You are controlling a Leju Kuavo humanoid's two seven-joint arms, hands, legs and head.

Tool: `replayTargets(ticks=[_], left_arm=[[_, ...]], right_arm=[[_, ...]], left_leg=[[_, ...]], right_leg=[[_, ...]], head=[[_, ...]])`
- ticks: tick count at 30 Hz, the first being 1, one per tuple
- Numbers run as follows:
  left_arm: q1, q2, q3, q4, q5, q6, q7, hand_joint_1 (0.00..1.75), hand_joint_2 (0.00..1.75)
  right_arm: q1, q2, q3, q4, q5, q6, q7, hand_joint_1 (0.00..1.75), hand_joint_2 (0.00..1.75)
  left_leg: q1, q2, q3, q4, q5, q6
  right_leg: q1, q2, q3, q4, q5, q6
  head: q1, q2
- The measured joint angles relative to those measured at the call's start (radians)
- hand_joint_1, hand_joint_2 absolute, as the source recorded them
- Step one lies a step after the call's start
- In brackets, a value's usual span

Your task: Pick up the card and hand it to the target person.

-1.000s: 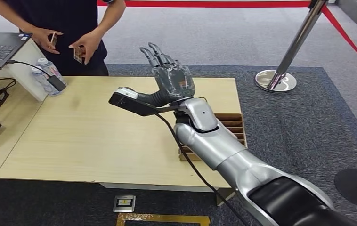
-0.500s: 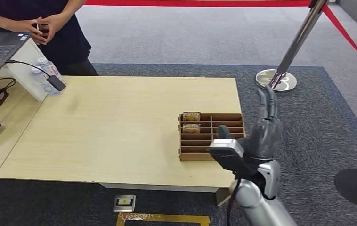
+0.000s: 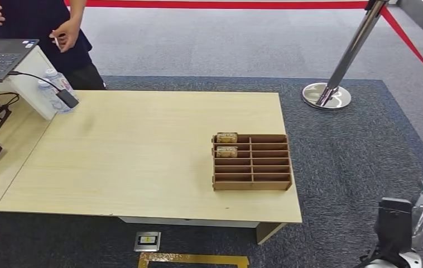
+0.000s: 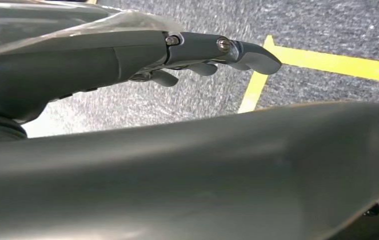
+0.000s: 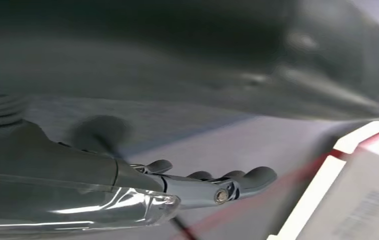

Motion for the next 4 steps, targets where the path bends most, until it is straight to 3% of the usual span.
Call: replayTargets(ticks=[1, 4], left_arm=[[0.0, -0.002, 0.002, 0.0, 0.001, 0.0, -0.003, 0.0, 1.75], [0.0, -0.006, 0.005, 0.0, 0.003, -0.002, -0.012, 0.0, 1.75]], right_arm=[[-0.032, -0.007, -0.071, 0.104, -0.023, 0.012, -0.003, 0.0, 0.0], [-0.112, -0.045, -0.231, 0.411, -0.067, 0.01, -0.024, 0.0, 0.0]], left_leg=[[0.0, 0.0, 0.0, 0.0, 0.0, 0.0], [0.0, 0.0, 0.001, 0.0, 0.0, 0.0]], right_leg=[[0.0, 0.0, 0.0, 0.0, 0.0, 0.0], [0.0, 0.0, 0.001, -0.001, 0.0, 0.001]], head=[[0.0, 0.0], [0.0, 0.0]])
